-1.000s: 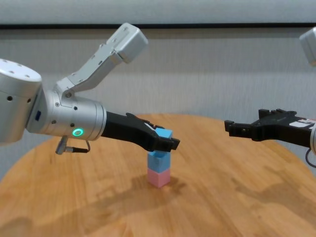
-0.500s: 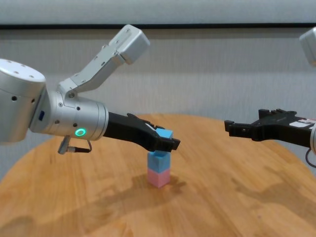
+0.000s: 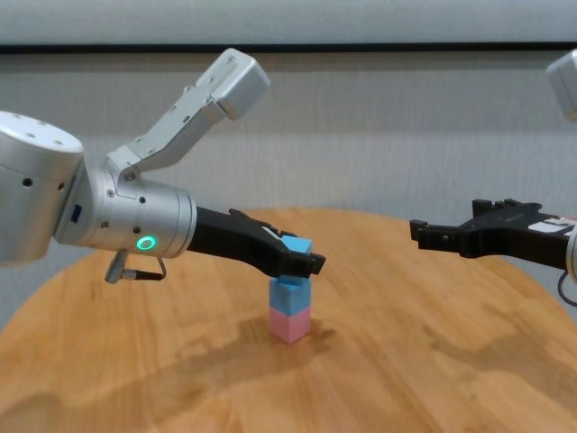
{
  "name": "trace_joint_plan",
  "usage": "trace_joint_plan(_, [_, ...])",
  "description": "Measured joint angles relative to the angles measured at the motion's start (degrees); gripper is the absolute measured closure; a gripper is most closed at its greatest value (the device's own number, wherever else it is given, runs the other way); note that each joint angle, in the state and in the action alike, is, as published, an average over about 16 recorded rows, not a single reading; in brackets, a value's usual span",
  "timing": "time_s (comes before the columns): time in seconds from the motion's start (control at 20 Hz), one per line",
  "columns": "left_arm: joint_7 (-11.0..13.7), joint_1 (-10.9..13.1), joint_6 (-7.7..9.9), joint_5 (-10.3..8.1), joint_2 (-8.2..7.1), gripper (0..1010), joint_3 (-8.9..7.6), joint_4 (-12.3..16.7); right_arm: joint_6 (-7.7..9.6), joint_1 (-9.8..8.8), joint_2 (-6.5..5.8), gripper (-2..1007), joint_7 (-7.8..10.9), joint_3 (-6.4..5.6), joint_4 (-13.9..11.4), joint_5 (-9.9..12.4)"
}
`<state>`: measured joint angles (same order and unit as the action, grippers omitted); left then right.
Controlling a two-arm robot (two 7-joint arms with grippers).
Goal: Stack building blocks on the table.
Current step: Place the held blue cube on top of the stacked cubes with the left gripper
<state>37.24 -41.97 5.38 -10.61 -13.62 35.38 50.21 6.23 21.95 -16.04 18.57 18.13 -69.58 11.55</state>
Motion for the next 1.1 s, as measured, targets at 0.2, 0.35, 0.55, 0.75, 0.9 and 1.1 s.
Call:
trace_joint_plan(0.2, [-0.02,-0.12,-0.02,0.1,0.16,452,-0.2,-0.42,0.0,0.0,0.0,5,0.0,0.0,0.0,0.0])
trace_joint_plan(0.35, [-0.02,-0.18,0.03,0.18,0.22,452,-0.32,-0.61,0.0,0.0,0.0,5,0.0,0.0,0.0,0.0])
trace_joint_plan(0.55, [0.01,-0.17,0.18,0.26,0.2,452,-0.46,-0.57,0.0,0.0,0.0,5,0.0,0.0,0.0,0.0])
trace_joint_plan(0.75, [0.05,-0.1,0.4,0.32,0.13,452,-0.56,-0.41,0.0,0.0,0.0,5,0.0,0.0,0.0,0.0])
trace_joint_plan(0.9, [0.11,0.0,0.64,0.38,0.06,452,-0.58,-0.18,0.0,0.0,0.0,5,0.0,0.0,0.0,0.0])
trace_joint_plan(1.1, [0.19,0.13,0.94,0.43,-0.03,433,-0.57,0.16,0.0,0.0,0.0,4,0.0,0.0,0.0,0.0])
